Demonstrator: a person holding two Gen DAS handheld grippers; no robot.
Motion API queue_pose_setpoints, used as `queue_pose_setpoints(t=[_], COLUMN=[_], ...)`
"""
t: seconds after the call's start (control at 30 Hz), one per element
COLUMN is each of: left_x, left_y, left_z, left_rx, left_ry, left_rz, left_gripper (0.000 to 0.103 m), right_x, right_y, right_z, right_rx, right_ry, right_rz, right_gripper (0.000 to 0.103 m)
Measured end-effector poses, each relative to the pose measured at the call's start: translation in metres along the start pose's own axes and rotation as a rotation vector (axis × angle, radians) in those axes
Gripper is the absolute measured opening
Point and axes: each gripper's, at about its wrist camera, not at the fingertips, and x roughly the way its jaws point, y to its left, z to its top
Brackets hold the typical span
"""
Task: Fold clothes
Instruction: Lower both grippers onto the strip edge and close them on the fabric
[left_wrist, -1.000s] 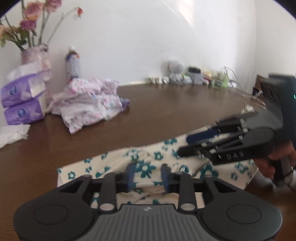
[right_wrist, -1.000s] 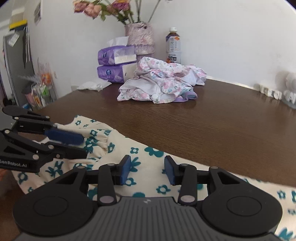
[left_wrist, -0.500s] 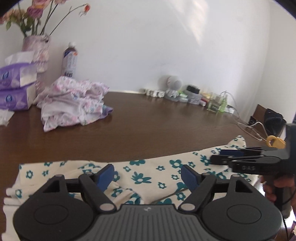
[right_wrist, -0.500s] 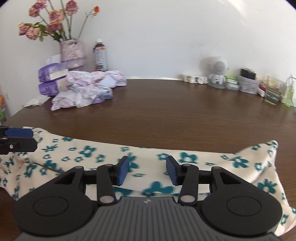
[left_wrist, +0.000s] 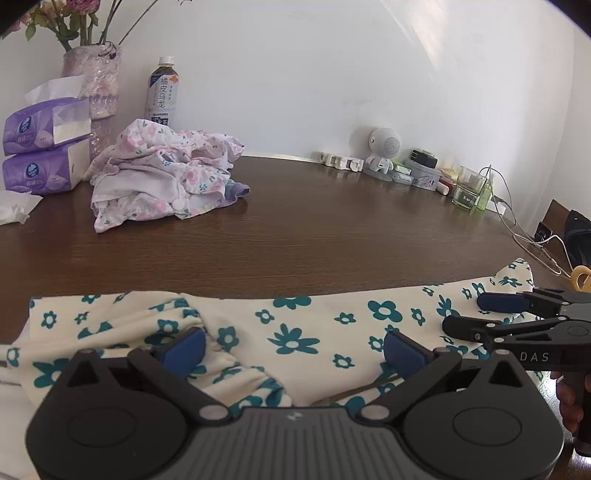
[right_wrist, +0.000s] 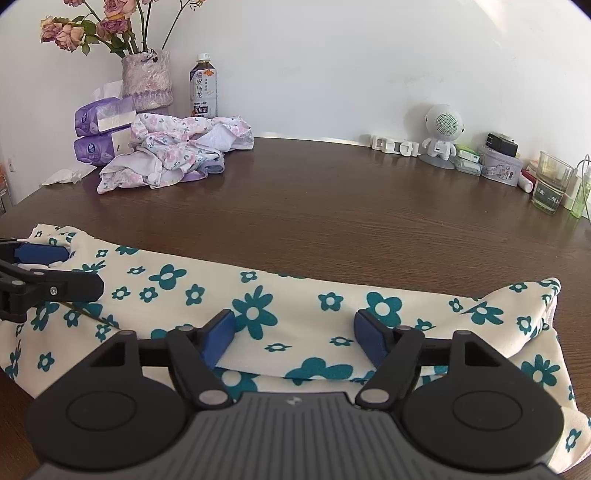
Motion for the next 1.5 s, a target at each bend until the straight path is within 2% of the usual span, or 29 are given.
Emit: queue_pose_setpoints(t=[0.03,0.2,0.3,0.47,0.73,1.07,1.27,1.5], left_x=[0.000,0.000,0.000,-0.001,-0.005,0.001,0.008,0.009], left_y=[0.000,-0.002,-0.003,-0.001,0.013,-0.006,-0.025,-0.026], left_z=[0.000,0.000,0.000,0.000,-0.001,-0.001,-0.003,-0.004], left_rx=[0.000,0.002,0.008,-0.001,-0.078,0.027,0.137,0.152], left_ry=[-0.002,-0.001,0.000,-0.003,-0.030,0.009,0.051,0.057], left_rz=[-0.003,0.002,0.008,0.000,-0.062,0.025,0.110,0.120], left_gripper=[0.103,0.103,0.103,0.103,0.103,0.103,0.103,0.103], right_x=[0.001,0.004,0.006,0.007,0.007,0.007,0.007,0.007], right_y=[0.001,0.005,0.007,0.008,0.007,0.007,0.007,0.007], right_z=[0.000,0.001,0.002,0.002,0.001,0.001,0.001,0.001], right_rx=[-0.002,-0.015,-0.020,-0.020,-0.018,-0.013,-0.015,-0.015], right_ry=[0.003,0.016,0.028,0.033,0.033,0.033,0.032,0.033], right_rz=[0.006,0.016,0.027,0.033,0.034,0.030,0.031,0.031], right_gripper=[0.081,0.090,0.102,0.102,0.102,0.102,0.102,0.102])
